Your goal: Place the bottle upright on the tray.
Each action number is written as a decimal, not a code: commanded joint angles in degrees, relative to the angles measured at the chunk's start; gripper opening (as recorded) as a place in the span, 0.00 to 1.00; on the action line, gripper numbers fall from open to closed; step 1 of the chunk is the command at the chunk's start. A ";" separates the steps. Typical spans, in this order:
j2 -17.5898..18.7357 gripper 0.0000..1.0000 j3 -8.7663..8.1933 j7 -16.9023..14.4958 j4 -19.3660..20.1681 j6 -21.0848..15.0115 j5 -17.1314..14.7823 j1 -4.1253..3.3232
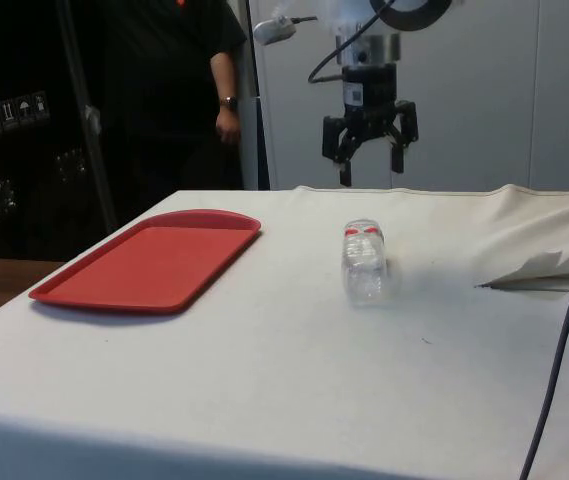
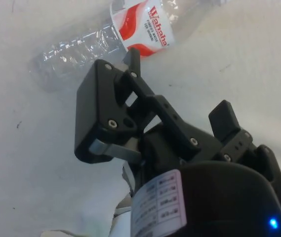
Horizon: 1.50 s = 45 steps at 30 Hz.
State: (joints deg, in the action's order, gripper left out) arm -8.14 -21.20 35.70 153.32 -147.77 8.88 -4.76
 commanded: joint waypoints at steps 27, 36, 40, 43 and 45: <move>5.44 1.00 -0.52 -6.99 -1.32 -1.78 -15.07 -0.17; 7.51 1.00 -1.43 -10.77 -3.04 -0.74 -19.77 0.00; 8.82 1.00 -2.01 -12.95 -4.13 0.06 -22.35 0.11; 9.51 1.00 -2.35 -14.21 -4.76 0.57 -23.84 0.17; 9.74 1.00 -2.46 -14.55 -5.04 0.80 -24.29 0.17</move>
State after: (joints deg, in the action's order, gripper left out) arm 1.95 -23.84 22.00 148.34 -147.54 -14.21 -4.70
